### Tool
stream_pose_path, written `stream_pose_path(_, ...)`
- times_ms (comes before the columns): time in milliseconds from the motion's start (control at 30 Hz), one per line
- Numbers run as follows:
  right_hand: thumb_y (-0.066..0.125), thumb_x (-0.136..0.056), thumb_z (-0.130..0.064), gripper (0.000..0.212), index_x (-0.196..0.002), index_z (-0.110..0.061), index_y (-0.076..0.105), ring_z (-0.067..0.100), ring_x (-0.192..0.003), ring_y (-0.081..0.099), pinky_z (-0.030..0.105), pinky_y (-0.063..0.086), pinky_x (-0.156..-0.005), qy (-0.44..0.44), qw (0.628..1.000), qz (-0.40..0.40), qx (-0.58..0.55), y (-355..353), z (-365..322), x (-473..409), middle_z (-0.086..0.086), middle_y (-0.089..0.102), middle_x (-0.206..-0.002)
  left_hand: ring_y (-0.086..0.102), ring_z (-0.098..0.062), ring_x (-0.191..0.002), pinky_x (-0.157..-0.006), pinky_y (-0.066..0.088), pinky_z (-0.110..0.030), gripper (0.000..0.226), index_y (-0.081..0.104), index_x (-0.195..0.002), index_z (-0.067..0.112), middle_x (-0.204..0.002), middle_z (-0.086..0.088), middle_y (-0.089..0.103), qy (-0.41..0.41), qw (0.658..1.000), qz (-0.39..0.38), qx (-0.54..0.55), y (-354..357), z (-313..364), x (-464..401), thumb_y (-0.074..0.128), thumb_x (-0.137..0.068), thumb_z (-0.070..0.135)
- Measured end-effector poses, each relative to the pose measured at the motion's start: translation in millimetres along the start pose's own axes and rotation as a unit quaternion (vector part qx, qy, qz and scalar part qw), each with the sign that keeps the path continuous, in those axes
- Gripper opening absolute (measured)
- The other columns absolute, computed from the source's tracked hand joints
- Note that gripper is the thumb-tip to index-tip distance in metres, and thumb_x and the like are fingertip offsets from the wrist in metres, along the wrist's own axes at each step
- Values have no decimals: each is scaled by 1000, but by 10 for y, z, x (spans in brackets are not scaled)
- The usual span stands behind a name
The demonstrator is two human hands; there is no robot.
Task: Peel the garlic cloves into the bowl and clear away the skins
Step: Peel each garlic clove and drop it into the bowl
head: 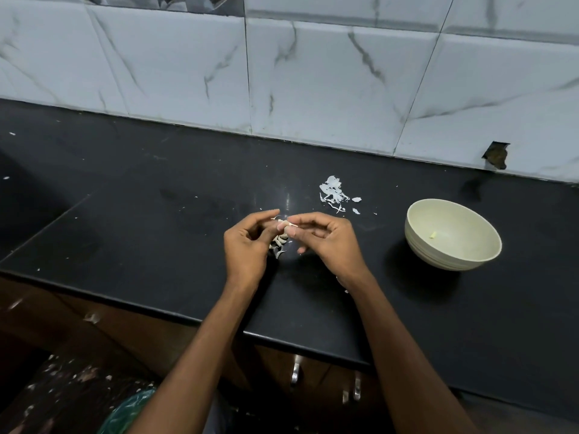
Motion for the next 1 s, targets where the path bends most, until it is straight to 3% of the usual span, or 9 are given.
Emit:
stream_pose_path(200,79,-90,-6,14,-102,1,77,23,-78,75,31,61,-71,-29,998,51,2,-403,-43,118,15,79,-89,72,-17,-83,-79,58,-26,7,76,-90,2,-86,-13,76,12,1000,-28,-1,400,-71,85,79,-85,-2)
stream_pose_path(367,77,-91,-6,11,-98,2,78,25,-73,71,34,60,-71,-46,994,102,10,-814,-45,222,19,77,-85,73,-21,-87,-87,58,-36,10,77,-89,7,-87,-8,77,19,997,-75,-5,828,-123,95,76,-88,-3)
stream_pose_path(433,75,-93,-6,14,-101,6,76,25,-77,73,34,62,-74,-52,992,116,12,-891,-26,198,19,78,-89,73,-19,-88,-88,58,-34,12,77,-90,8,-88,-6,78,19,996,-84,-9,919,-160,81,73,-91,-3)
stream_pose_path(633,70,-97,-3,9,-102,-4,78,19,-81,77,29,63,-79,-61,991,98,62,-801,30,121,7,80,-88,72,-18,-80,-75,60,-30,10,76,-97,1,-87,-14,77,-70,993,-86,40,891,-311,-12,67,-99,7)
stream_pose_path(833,71,-98,-6,13,-108,-1,78,24,-86,79,34,63,-85,-59,988,88,114,-771,112,144,8,80,-89,76,-34,-89,-92,61,-49,12,78,-96,2,-91,-18,78,-87,993,-78,33,838,-333,-8,82,-84,1)
stream_pose_path(900,71,-97,-6,13,-107,-4,79,23,-84,78,34,64,-84,-70,983,83,151,-745,123,146,6,80,-89,75,-38,-91,-95,60,-50,14,79,-96,3,-92,-20,78,-92,993,-67,38,810,-343,-20,83,-83,1)
stream_pose_path(1000,72,-97,-7,12,-106,-10,80,14,-80,77,27,62,-79,-105,968,88,208,-727,95,154,2,79,-89,76,-30,-84,-93,61,-44,14,79,-99,3,-90,-19,78,-103,991,-69,50,820,-351,-19,79,-85,-1)
Point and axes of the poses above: each hand's wrist, its own x-axis away from the middle knuckle, its own y-axis out of the palm, z = x × y, the point moved 5 cm from there along -x, towards the middle knuckle
